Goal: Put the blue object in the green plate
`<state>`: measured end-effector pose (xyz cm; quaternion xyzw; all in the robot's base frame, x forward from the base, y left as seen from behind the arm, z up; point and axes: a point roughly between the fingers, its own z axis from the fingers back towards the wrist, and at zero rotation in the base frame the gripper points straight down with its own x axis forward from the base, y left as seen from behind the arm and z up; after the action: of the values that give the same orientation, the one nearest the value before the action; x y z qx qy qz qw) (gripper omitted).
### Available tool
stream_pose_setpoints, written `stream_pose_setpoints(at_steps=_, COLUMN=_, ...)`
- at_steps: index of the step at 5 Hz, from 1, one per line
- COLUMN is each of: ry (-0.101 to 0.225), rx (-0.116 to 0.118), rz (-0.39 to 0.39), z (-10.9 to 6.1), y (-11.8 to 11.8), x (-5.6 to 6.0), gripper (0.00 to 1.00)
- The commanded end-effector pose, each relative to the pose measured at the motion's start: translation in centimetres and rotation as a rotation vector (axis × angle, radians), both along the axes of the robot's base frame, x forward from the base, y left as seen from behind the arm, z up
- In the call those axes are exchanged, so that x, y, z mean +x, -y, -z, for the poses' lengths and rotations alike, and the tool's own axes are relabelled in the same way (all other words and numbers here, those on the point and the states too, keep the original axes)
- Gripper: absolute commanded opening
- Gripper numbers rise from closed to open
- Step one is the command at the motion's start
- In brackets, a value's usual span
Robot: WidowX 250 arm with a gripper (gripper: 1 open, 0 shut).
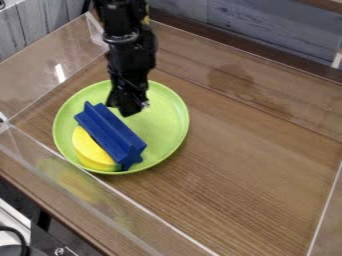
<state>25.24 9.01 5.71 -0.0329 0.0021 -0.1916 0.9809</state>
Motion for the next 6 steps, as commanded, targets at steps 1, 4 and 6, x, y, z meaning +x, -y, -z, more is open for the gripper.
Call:
stream_pose_setpoints(at_steps=1, ry=0.051, rx=0.01, rz=0.044, z=-0.5, y=0.1, x=0.6, gripper=0.0)
stream_pose_setpoints(at_steps=4, ry=0.062, rx=-0.009, rz=0.112, z=1.9, y=-0.1, x=2.6, gripper=1.0)
stream_pose_setpoints(at_steps=6, ry=0.073, rx=-0.024, rz=0.145, z=1.2, y=1.5, x=3.7, gripper=0.0)
